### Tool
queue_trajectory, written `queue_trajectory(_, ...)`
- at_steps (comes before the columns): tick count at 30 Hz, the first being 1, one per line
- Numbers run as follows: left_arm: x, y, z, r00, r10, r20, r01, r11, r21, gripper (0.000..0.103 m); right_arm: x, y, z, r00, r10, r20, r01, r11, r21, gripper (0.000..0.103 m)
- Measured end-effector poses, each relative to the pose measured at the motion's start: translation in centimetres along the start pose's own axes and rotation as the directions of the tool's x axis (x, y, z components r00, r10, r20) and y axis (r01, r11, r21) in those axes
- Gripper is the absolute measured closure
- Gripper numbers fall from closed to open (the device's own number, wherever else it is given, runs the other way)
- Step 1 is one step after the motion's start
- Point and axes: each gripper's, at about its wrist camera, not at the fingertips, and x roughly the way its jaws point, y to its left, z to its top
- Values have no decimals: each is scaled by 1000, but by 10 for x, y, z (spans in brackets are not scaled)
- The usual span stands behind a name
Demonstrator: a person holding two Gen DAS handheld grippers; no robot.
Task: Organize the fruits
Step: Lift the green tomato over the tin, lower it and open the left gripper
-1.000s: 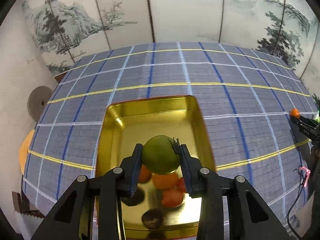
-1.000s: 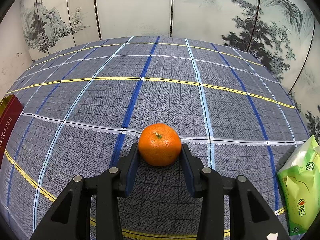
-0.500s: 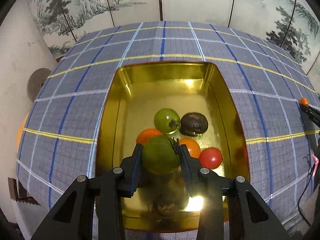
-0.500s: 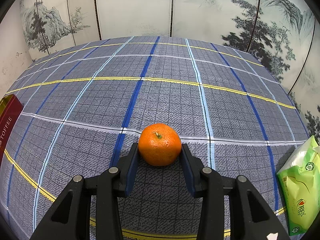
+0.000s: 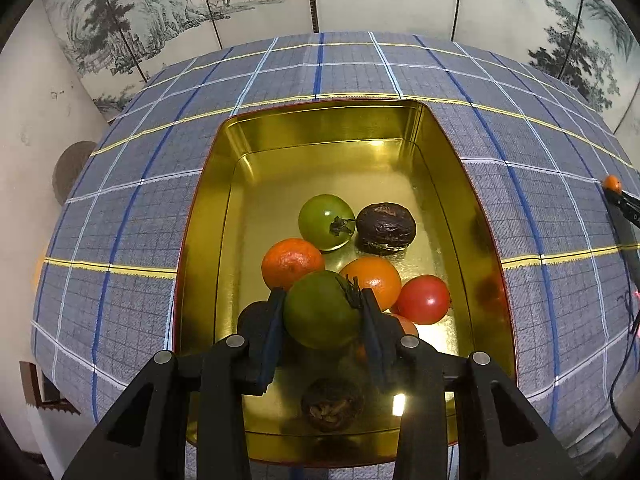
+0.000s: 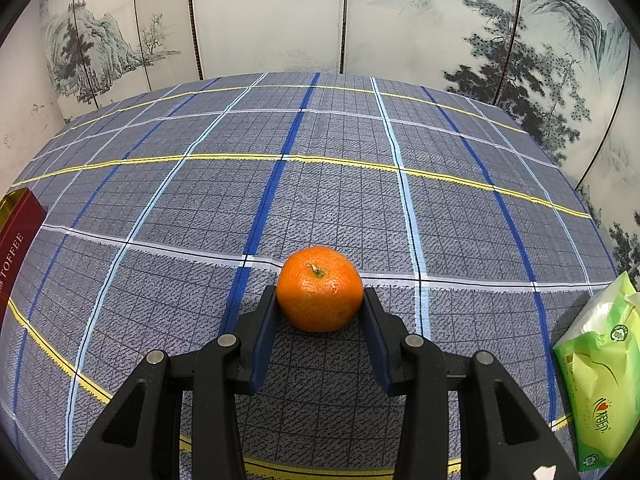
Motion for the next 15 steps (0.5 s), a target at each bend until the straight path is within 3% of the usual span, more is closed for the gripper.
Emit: queue_trajectory(15,0,-1,0,1000,14,4,-14,1000,-5,65,0,0,0,1000,0,0,0,1000,0,64)
